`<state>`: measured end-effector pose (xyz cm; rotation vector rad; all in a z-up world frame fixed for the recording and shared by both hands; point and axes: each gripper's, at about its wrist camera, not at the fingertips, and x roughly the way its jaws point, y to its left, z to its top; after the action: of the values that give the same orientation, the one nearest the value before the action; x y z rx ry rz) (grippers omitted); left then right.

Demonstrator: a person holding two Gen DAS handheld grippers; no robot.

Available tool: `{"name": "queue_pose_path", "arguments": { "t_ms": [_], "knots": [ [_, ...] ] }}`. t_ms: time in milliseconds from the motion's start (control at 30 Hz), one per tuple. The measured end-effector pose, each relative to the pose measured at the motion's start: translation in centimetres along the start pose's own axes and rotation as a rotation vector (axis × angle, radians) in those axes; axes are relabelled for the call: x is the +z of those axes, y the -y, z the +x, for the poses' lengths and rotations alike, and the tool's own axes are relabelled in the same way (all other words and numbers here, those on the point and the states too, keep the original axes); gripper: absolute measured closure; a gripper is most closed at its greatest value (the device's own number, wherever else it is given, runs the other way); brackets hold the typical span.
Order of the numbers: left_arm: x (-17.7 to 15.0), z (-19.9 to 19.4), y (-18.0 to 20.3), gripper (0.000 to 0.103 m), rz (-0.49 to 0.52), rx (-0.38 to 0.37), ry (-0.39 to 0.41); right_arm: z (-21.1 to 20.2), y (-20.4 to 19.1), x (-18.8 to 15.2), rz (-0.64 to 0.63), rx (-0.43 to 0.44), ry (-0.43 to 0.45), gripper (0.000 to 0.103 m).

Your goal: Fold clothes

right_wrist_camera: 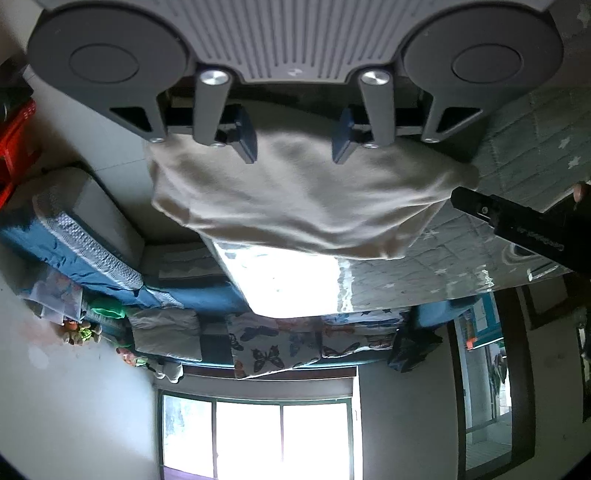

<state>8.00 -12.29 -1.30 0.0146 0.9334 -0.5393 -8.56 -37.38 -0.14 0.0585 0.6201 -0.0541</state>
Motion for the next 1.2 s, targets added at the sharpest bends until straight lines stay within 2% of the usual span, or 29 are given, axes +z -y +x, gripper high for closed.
{"name": "queue_pose_path", "arguments": {
  "t_ms": [267,300,367,533,600,667,1000,1200],
  "knots": [
    [-2.1,-2.3,-0.9,0.009,0.004,0.006,0.027,-0.8,-2.0,-0.8,0.007,0.024,-0.022,0.042],
    [-2.4,-2.6,-1.1,0.008,0.004,0.006,0.031,-0.9,-2.3,-0.8,0.008,0.026,-0.024,0.034],
    [-2.8,-3.0,-1.3,0.001,0.006,0.007,0.040,-1.0,-2.8,-1.0,0.010,0.030,-0.029,0.026],
    [-4.0,-3.8,-1.7,0.000,0.015,0.022,0.057,-1.5,-4.0,-1.5,0.014,0.039,-0.044,0.013],
    [-4.5,-4.1,-1.9,0.000,0.018,0.030,0.061,-1.4,-4.4,-1.6,0.011,0.031,-0.053,0.004],
    [-5.0,-4.3,-2.1,0.000,0.017,0.040,0.060,-1.6,-4.8,-1.8,0.002,0.020,-0.052,0.001],
    [-6.7,-5.7,-2.7,0.000,0.021,0.094,0.080,-2.3,-6.1,-2.5,0.009,-0.008,-0.009,0.000],
    [-7.4,-6.0,-2.7,0.000,0.025,0.102,0.063,-3.4,-6.4,-3.0,-0.001,-0.021,0.042,0.000]
  ]
}}
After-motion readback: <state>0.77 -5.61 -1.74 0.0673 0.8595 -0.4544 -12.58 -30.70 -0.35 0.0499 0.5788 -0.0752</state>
